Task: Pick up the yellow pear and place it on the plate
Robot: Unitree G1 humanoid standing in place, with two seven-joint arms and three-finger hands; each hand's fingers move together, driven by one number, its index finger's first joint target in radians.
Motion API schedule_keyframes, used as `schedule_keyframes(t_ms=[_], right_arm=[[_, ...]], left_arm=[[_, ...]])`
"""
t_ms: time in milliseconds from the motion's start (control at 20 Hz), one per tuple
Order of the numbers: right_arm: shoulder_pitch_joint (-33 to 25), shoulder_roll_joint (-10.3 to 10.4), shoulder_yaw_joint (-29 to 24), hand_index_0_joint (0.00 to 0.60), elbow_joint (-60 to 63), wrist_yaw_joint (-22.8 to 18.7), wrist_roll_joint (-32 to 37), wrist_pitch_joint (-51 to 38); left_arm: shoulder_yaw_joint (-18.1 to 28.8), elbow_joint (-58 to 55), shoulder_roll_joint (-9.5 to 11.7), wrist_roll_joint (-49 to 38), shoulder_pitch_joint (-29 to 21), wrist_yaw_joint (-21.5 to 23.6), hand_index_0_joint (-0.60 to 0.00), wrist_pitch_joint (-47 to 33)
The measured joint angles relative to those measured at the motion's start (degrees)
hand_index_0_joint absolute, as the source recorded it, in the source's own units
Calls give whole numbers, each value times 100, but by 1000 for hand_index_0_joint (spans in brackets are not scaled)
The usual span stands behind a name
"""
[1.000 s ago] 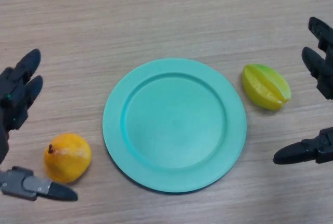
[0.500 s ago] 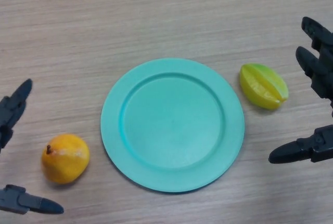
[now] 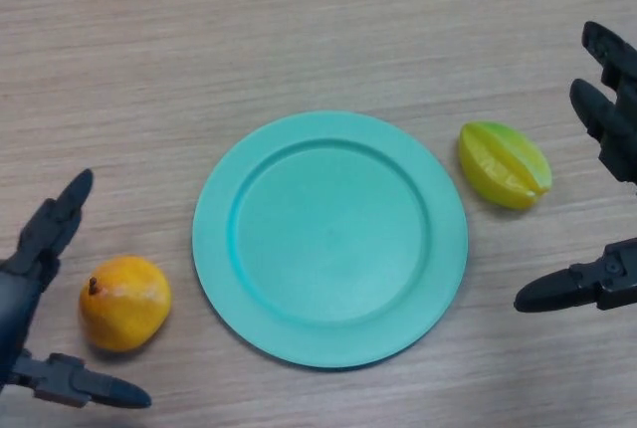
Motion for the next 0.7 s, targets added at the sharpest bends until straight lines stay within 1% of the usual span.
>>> schedule_keyframes(t_ms=[50,150,250,350,500,650,700], right_arm=[[3,2,0,0,-1,-2,10,0],[5,2,-3,0,-18,-69,13,0],[10,1,-4,0,-42,-95,13,1],[35,2,-5,0,-47,-95,13,3],[46,2,-5,0,-71,-96,13,14],[59,2,-7,0,-142,-97,14,93],[49,1,-7,0,-228,-98,14,216]], left_arm=[[-49,85,-6,1,-24,121,0,0],[-52,231,-9,4,-34,173,0,-4],[-57,436,-5,4,-62,333,0,-53],[-74,559,-5,-1,-73,356,0,-54],[-329,563,-9,-12,-108,367,0,-54],[-419,665,-12,-16,-176,368,0,-54],[-420,791,-12,-16,-215,370,-98,-54]])
